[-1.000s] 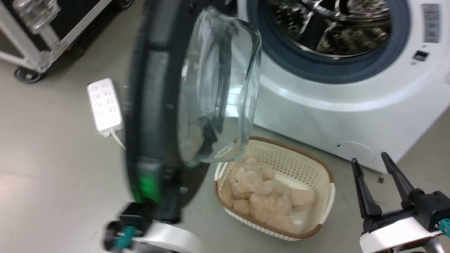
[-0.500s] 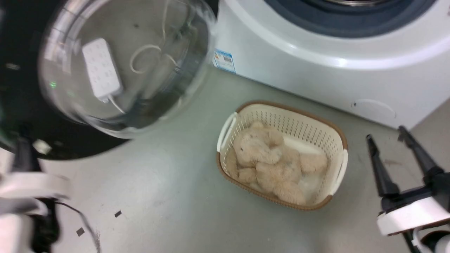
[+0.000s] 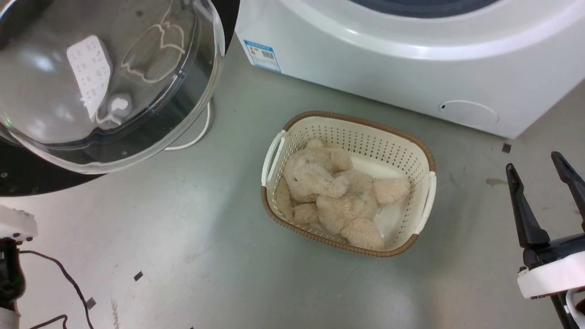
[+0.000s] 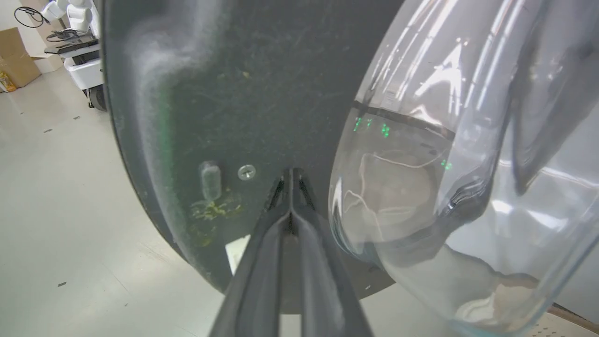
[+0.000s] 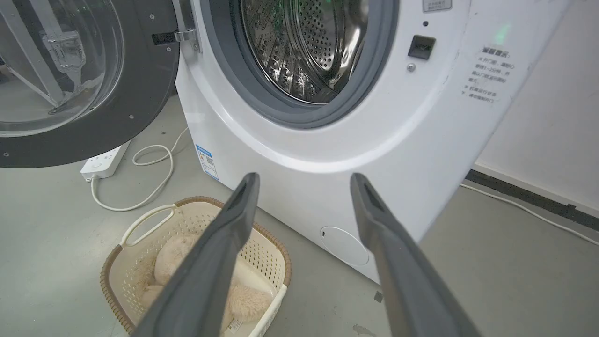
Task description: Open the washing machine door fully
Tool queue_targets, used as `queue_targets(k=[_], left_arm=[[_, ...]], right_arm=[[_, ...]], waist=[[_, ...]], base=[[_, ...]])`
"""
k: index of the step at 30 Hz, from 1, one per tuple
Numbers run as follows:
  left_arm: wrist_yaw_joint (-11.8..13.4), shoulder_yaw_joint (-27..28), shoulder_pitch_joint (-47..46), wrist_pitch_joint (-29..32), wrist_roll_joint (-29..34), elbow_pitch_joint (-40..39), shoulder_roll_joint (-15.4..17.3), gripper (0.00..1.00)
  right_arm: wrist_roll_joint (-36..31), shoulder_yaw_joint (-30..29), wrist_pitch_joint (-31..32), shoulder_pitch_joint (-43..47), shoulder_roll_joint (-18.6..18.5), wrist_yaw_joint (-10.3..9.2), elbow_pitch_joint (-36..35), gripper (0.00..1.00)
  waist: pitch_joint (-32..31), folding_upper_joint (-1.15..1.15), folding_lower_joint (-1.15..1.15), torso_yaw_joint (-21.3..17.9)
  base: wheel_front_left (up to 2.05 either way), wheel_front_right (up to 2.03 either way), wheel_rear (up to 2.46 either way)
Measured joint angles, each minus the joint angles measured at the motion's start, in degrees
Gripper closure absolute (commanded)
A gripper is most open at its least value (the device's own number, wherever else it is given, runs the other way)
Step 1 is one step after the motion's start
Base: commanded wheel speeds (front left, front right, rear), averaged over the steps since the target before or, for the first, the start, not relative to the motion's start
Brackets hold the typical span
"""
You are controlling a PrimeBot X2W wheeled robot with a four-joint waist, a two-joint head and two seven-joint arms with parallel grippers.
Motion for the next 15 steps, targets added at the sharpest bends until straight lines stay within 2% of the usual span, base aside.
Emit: queue_targets(k=[5, 8, 15], left_arm=[[-2.2, -2.9, 0.1, -1.5, 3.3, -0.4, -0.2, 1.0], [-3.3, -4.0, 1.2, -2.1, 5.3, -3.9, -1.8, 1.0], [-3.7, -6.6, 7.3, -2.4, 11.2, -18.3, -10.0, 1.0]], right_arm=[[0.1, -0.6, -1.6, 0.0, 1.1, 0.0, 1.2, 0.0], [2.0, -1.2, -2.6, 0.0, 3.5, 0.0, 2.7, 0.0], [1.4, -1.5, -6.2, 0.3, 5.5, 0.0, 4.4, 0.0]], waist=[[-2.4, 0.0, -0.01, -0.6], [-4.6, 0.0, -0.01, -1.1], [-10.2, 0.0, -0.02, -3.7]], base=[[0.0, 0.0, 0.0], [0.0, 0.0, 0.0], [0.0, 0.0, 0.0]])
